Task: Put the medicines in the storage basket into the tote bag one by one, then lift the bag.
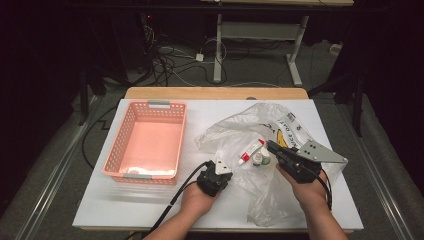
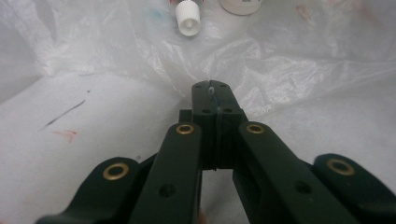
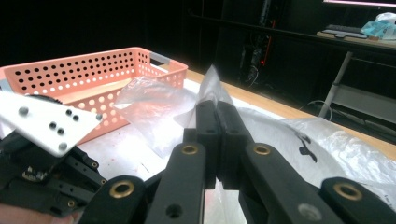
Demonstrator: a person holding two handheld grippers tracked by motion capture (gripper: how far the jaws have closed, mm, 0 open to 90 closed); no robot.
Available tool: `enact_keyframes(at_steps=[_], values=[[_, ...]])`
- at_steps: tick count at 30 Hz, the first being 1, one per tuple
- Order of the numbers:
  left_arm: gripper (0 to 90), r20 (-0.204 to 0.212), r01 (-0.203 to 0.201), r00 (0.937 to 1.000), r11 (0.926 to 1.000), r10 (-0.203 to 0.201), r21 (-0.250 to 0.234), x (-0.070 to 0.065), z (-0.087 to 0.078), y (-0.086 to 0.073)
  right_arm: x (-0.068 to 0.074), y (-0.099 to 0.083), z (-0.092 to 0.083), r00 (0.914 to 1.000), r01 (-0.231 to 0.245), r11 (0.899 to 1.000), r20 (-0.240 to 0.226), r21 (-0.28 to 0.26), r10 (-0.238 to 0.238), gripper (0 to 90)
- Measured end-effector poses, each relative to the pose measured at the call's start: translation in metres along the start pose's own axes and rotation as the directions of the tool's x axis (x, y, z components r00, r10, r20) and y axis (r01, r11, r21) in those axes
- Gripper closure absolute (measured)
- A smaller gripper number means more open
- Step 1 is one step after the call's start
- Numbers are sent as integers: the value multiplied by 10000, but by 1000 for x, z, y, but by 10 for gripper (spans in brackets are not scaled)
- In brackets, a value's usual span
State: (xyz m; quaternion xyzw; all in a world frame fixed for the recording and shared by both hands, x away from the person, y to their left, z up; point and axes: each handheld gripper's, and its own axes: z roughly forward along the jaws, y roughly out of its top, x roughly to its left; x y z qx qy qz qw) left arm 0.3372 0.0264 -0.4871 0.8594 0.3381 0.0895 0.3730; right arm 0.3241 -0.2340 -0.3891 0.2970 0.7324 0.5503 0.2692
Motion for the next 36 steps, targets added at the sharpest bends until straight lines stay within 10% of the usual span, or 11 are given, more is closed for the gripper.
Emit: enact_keyframes(at_steps=[12, 20, 30, 36], values=[[886, 720, 658, 9959, 9829, -541, -1718, 9, -16, -10, -1, -3, 0, 10000, -48, 10000, 12, 27, 48, 900], [885, 437, 576, 9979, 9566, -470, -2858, 7, -35, -4, -5, 0, -4, 9997, -152, 9996, 164, -226, 156, 900], [885, -275, 105, 9993, 9098, -241, -4149, 13, -75, 12, -1, 2, -2, 9997, -134, 9994, 177, -318, 140, 900], [885, -639, -138, 9977, 8648, -212, -5020, 17, -103, 37, 0, 13, 2, 9992, -218, 9980, 312, -600, 237, 900]])
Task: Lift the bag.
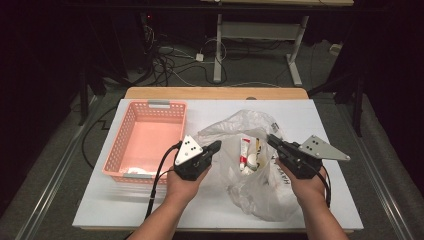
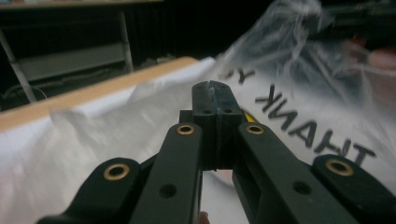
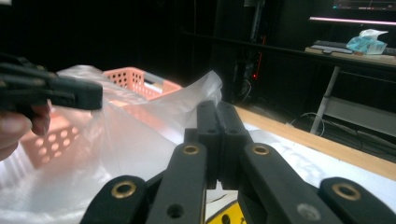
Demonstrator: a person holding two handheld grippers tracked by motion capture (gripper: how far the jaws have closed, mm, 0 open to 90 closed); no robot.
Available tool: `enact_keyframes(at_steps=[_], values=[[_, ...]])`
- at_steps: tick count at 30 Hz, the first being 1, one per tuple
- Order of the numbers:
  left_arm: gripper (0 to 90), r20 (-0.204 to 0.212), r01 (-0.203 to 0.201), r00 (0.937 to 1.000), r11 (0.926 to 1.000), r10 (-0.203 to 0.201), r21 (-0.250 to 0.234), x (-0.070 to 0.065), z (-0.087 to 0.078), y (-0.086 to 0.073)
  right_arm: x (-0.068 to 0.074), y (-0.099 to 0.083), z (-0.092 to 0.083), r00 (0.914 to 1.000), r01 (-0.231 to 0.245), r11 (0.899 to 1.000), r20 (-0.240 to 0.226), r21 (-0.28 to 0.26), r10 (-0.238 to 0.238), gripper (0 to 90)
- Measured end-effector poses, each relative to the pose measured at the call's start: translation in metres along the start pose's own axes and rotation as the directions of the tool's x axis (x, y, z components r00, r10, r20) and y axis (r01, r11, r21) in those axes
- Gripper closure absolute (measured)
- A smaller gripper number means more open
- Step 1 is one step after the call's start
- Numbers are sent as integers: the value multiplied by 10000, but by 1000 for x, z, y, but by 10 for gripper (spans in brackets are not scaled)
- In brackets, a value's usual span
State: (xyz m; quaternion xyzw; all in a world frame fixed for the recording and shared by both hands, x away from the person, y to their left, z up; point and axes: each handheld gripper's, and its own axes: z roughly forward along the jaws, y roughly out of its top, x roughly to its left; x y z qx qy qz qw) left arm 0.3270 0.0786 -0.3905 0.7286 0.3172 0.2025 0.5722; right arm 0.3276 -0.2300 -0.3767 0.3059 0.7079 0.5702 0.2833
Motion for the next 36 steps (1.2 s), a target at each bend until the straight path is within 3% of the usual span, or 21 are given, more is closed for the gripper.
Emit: enact_keyframes(at_steps=[5, 10, 17, 20, 24, 26, 29, 31, 32, 36], values=[[886, -211, -566, 9982, 9968, 555, -567, 0, 3, 31, -7, 13, 12, 9999, -97, 9997, 138, -226, 100, 900], [886, -374, -1065, 9940, 9866, 1027, -1237, -1, 13, 61, -12, 31, 21, 9996, -127, 9972, 254, -741, 147, 900], [886, -526, -1637, 9864, 9612, 1559, -2220, -5, 20, 109, -12, 57, 27, 9994, 25, 9882, 350, -1533, 29, 900], [887, -656, -1924, 9812, 9463, 1815, -2597, -6, 21, 131, -14, 70, 26, 9990, 99, 9832, 450, -1824, -17, 900], [886, -804, -2257, 9741, 9307, 2114, -2880, -7, 24, 163, -24, 90, 21, 9965, 205, 9773, 838, -2109, -29, 900], [886, -806, -2264, 9740, 9270, 2119, -2991, -6, 27, 177, -33, 99, 19, 9944, 127, 9749, 1049, -2222, 110, 900], [886, -860, -2362, 9716, 9246, 2204, -2988, -6, 32, 190, -45, 109, 13, 9892, 88, 9718, 1442, -2358, 261, 900], [886, -784, -2232, 9747, 9335, 2094, -2807, -4, 40, 188, -52, 112, 9, 9864, 97, 9698, 1617, -2436, 308, 900], [886, -806, -2284, 9734, 9381, 2146, -2603, -3, 44, 184, -55, 112, 7, 9846, 169, 9696, 1728, -2440, 263, 900], [884, -738, -1876, 9816, 9607, 1760, -2044, 8, 58, 157, -60, 103, 4, 9809, 116, 9730, 1915, -2307, 337, 900]])
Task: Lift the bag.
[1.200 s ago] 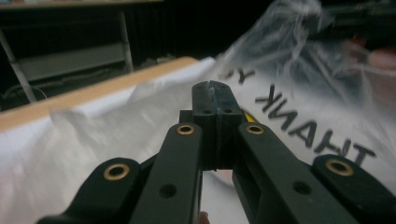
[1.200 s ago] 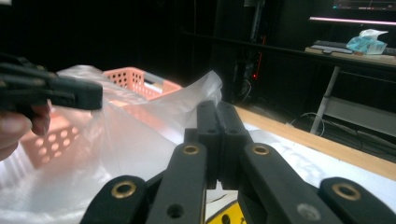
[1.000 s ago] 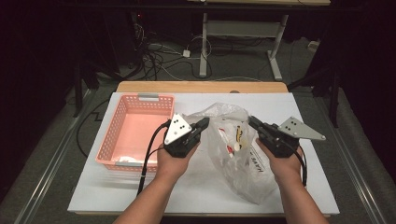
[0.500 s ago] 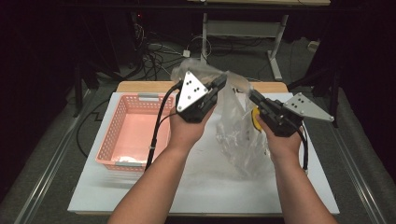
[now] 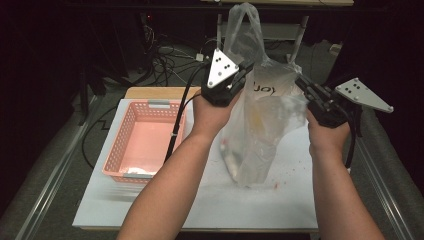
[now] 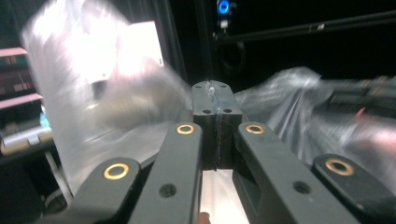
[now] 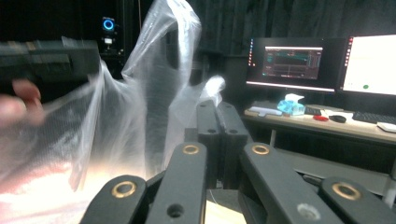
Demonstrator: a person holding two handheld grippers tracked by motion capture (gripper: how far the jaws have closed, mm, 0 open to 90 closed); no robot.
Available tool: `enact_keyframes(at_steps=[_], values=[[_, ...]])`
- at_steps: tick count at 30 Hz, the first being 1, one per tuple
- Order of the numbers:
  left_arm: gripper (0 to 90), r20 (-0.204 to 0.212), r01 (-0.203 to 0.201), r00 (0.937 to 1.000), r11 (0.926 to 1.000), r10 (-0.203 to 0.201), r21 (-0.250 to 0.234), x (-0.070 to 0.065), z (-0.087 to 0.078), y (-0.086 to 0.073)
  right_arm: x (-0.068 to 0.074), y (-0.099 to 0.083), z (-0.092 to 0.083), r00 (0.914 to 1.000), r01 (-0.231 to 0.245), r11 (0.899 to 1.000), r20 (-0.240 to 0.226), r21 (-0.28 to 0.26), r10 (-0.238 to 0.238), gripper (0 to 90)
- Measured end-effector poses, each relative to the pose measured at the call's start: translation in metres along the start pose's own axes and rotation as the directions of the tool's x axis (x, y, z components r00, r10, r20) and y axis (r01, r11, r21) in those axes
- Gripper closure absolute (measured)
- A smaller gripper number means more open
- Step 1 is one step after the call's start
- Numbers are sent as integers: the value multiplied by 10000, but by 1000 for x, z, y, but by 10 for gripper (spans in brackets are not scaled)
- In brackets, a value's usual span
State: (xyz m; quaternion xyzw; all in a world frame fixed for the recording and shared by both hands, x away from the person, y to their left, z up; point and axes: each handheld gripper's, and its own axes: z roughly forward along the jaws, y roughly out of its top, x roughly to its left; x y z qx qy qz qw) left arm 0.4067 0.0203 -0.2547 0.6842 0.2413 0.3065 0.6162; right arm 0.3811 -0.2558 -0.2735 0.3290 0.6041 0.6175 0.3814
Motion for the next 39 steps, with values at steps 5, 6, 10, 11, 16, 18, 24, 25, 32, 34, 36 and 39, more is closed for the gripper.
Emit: enact_keyframes(at_steps=[5, 6, 10, 11, 16, 18, 24, 25, 32, 34, 36, 39], values=[[873, -131, 491, 9987, 9978, -486, 435, 8, -11, -30, 2, -16, -2, 9999, 143, 9989, -88, 451, -139, 900], [872, -142, 552, 9984, 9972, -546, 510, 8, -14, -34, 2, -19, -2, 9995, 280, 9981, -145, 548, -272, 900], [730, -292, 614, 9978, 9960, -596, 651, 9, -33, -45, 6, -31, -1, 9998, 101, 9968, -150, 791, -90, 900], [689, -325, 563, 9980, 9964, -543, 629, 9, -40, -47, 6, -33, -1, 9998, 130, 9966, -148, 810, -119, 900], [575, -388, 692, 9970, 9961, -671, 556, 5, -80, -56, 4, -41, -4, 9999, 135, 9947, -32, 1017, -133, 900], [543, -393, 614, 9975, 9964, -591, 591, 2, -96, -64, 2, -43, -5, 10000, 78, 9942, 45, 1072, -83, 900], [450, -454, 882, 9955, 9868, -827, 1357, -9, -124, -99, -4, -48, -10, 9997, 174, 9912, 132, 1310, -193, 900], [429, -402, 1296, 9914, 9767, -1245, 1711, -12, -124, -108, -5, -49, -11, 9996, 242, 9906, 84, 1344, -256, 900], [327, -340, 2008, 9789, 9155, -2017, 3486, -33, -125, -167, 0, -44, -24, 9989, 239, 9918, -423, 1256, -188, 790], [298, -326, 1802, 9828, 9059, -1817, 3832, -37, -125, -176, 2, -40, -31, 9977, 309, 9930, -636, 1139, -238, 754], [266, -213, 1788, 9825, 9036, -1852, 3892, -41, -125, -182, 4, -35, -39, 9966, 402, 9944, -751, 976, -329, 724], [246, -15, 1605, 9848, 9053, -1740, 3933, -48, -123, -189, 8, -30, -49, 9962, 360, 9959, -821, 829, -291, 700]])
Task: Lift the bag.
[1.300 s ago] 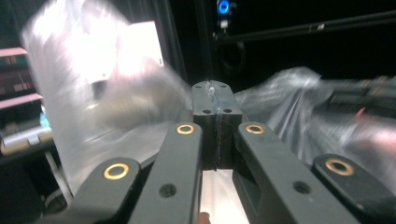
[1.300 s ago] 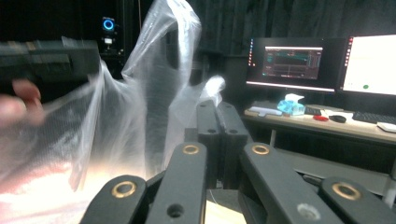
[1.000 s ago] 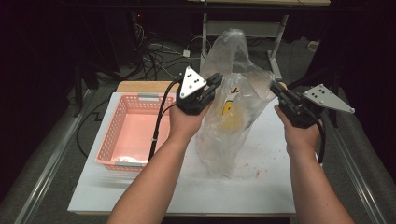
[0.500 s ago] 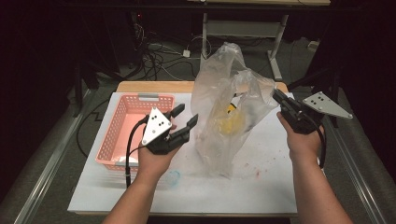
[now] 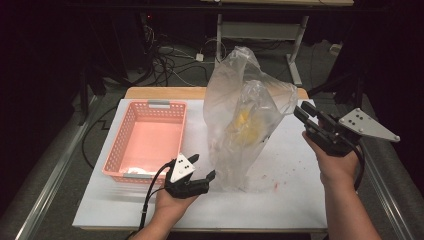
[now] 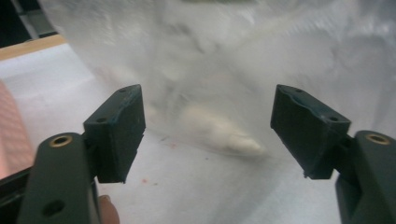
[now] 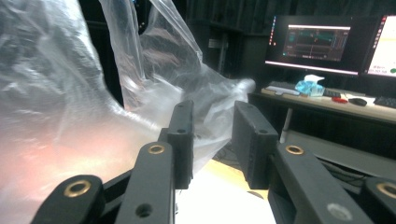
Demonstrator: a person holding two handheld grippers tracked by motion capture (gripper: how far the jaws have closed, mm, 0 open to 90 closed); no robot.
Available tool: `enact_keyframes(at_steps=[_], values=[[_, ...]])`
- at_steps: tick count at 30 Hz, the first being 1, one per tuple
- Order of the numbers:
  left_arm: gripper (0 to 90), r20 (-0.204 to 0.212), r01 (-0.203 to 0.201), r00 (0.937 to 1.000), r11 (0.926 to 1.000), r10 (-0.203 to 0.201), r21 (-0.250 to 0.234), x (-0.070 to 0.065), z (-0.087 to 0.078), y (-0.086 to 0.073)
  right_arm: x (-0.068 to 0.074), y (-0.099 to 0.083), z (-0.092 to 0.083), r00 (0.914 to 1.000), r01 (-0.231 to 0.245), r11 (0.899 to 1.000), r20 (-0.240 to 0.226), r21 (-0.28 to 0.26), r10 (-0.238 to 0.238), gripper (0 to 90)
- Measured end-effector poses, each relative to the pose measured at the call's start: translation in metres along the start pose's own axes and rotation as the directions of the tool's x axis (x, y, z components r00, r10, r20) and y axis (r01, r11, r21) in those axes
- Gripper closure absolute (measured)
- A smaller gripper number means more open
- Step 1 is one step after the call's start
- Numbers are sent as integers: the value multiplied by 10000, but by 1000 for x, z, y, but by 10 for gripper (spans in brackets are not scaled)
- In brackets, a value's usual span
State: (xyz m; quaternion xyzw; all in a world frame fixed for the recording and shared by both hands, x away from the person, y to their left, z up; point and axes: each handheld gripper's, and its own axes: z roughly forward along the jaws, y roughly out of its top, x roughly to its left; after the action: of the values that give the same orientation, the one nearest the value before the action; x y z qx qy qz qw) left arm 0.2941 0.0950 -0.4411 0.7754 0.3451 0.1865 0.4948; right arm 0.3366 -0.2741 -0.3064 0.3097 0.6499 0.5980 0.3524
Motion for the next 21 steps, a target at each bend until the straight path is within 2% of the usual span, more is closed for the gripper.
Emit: enact_keyframes(at_steps=[2, 4, 7, 9, 13, 15, 18, 21], values=[[206, 111, -174, 9998, 9998, 173, 109, -5, 3, -4, 1, -1, -6, 10000, 30, 10000, -66, 27, -30, 682], [203, 297, -243, 9993, 9996, 238, 168, -9, 5, -9, 2, -5, -12, 9999, -13, 10000, -120, 45, 13, 663], [152, 295, -346, 9990, 9991, 338, 260, -11, 6, -13, 3, -19, -17, 9997, 74, 9984, -250, 559, -61, 617], [150, 303, -201, 9993, 9997, 197, 152, -10, 7, -16, 4, -33, -17, 9994, 39, 9955, -350, 951, -6, 564], [133, 340, -119, 9994, 9997, 112, 207, -9, 11, -18, 8, -64, -16, 9987, 86, 9839, -503, 1784, 4, 436], [83, 319, -93, 9995, 9997, 86, 230, -9, 13, -19, 11, -79, -14, 9984, 183, 9759, -567, 2174, -60, 373], [37, 386, 63, 9992, 9995, -75, 312, -8, 17, -22, 15, -100, -12, 9980, -7, 9658, -612, 2593, 172, 282], [5, 276, -156, 9995, 9993, 147, 339, -9, 20, -23, 17, -117, -10, 9971, -236, 9583, -626, 2848, 432, 178]])
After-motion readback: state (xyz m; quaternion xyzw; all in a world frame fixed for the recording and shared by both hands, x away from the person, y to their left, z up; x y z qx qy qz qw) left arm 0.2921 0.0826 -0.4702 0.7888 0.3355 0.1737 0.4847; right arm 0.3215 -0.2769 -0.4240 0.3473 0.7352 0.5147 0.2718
